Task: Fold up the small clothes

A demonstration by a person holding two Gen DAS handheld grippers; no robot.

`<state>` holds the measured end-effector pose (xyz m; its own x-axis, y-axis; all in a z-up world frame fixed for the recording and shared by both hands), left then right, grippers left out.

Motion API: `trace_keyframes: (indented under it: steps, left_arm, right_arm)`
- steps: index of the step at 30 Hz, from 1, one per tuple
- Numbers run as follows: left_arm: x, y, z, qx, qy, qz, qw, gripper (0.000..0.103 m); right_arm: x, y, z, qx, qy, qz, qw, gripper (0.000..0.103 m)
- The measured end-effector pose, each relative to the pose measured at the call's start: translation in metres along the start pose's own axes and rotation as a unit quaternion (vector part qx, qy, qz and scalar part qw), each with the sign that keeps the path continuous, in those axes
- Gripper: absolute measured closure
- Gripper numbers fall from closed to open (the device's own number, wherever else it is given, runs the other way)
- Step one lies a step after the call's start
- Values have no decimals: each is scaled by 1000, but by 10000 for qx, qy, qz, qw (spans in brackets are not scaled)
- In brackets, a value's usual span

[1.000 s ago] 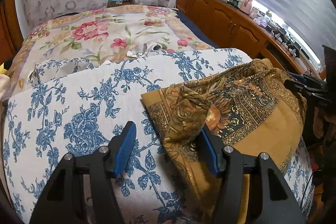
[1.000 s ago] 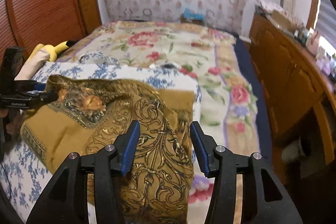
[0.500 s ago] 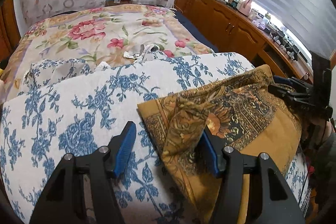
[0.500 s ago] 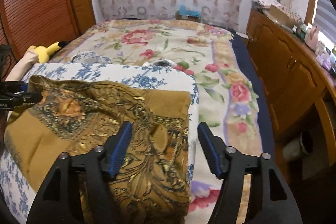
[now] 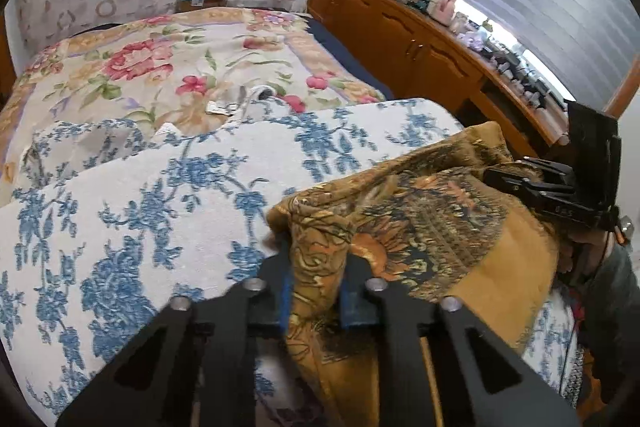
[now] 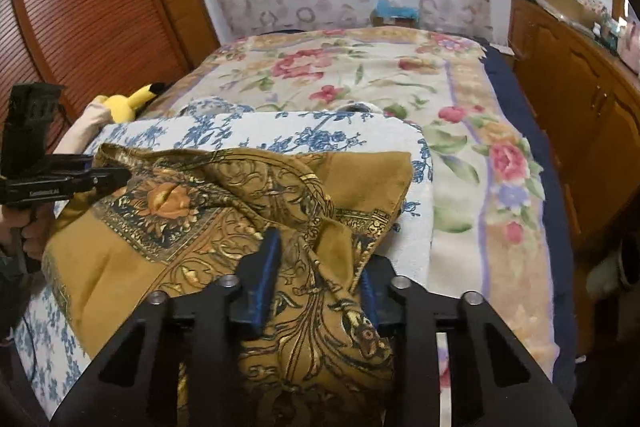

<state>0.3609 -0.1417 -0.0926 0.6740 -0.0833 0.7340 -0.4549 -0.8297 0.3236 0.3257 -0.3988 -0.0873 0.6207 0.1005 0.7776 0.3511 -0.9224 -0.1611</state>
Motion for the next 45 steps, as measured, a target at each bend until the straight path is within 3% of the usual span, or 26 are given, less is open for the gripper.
trace_keyframes:
  steps: [1, 4, 14, 22, 33, 45]
  left_arm:
    - [0, 2, -2, -5, 22, 2, 10000, 96]
    - [3, 9, -13, -57, 193, 9, 9998, 97]
    - [15, 35, -90, -310, 961, 37, 9949, 98]
    - [6, 18, -181, -124, 1666, -109, 9859, 98]
    - [-30, -64, -289, 872, 2262, -421, 9692, 98]
    - [-65, -139, -335, 1524, 2748, -954, 9445, 98]
  right_arm:
    - [1, -3, 0, 8, 11, -57, 10000, 85]
    - [3, -12, -8, -67, 122, -237, 9996, 91]
    - [31, -54, -69, -156, 1038, -632, 9925, 93]
    - [64, -123, -92, 159, 1596, -1238, 9793, 94]
    - [107, -248, -41, 1061, 1733, -1887, 9608, 94]
    - [154, -369, 32, 1712, 1585, -2500, 9397, 94]
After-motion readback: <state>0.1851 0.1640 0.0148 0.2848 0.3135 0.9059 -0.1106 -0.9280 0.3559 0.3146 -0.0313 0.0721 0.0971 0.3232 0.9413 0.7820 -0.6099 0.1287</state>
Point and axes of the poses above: each gripper's, at about its wrist camera, not at the fingertips, and z roughly the way its jaws point, y to its right, x to its top, the point moved 1 cm from there along z, roughly the way its jaws point, and after that the axes turned 13 degrees about y, right-handed, at the moved point
